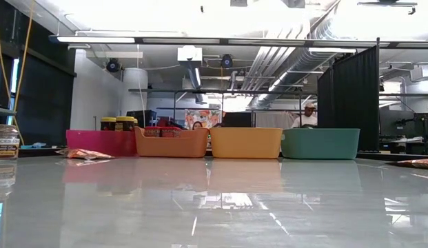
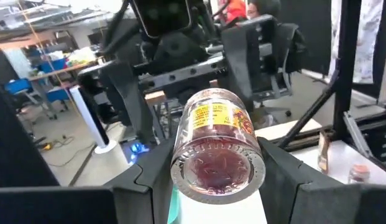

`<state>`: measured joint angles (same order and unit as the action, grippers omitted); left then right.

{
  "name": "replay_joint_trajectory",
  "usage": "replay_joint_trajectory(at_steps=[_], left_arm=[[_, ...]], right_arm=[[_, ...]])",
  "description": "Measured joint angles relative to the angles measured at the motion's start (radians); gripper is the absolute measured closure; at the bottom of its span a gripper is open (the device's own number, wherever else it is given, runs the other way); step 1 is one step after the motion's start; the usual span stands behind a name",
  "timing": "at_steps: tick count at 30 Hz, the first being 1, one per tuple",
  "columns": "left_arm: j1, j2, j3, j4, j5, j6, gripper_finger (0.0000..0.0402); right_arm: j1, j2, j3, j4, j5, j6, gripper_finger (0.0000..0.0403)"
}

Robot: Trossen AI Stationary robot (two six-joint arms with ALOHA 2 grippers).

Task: Sort spices by type
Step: Put the top right brown seasoning bottle into the blue bin

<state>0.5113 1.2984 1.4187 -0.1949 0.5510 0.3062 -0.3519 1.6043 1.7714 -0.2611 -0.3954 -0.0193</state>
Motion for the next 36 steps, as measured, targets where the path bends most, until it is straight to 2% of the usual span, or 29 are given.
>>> replay_joint_trajectory(at_steps=[16,20,26,31,36], left_arm=[[-0.008,0.025,0.0,0.047,-0.014,-0.014,0.0247],[-0.008,0.025,0.0,0.058,-0.014,-0.015,0.0247],[-0.007,0.023,0.001,0.065,-0.025,-0.015,0.0247],[-0.008,0.022,0.002,0.066,-0.028,-0.061,0.0237],[-0.005,0.017,0.001,0.026,-0.082,-0.107,0.0188]], right_arm=[[0.022,0.008,0.0,-0.009,-0.009,-0.008,0.009],[0.024,0.008,0.0,-0.004,-0.002,-0.011,0.0127],[0.023,0.007,0.0,-0.011,0.033,-0.02,0.0234],[0.024,0.007,0.0,-0.012,0.042,-0.022,0.0235],[0.009,0.005,0.0,-0.041,0.038,-0.039,0.0235]])
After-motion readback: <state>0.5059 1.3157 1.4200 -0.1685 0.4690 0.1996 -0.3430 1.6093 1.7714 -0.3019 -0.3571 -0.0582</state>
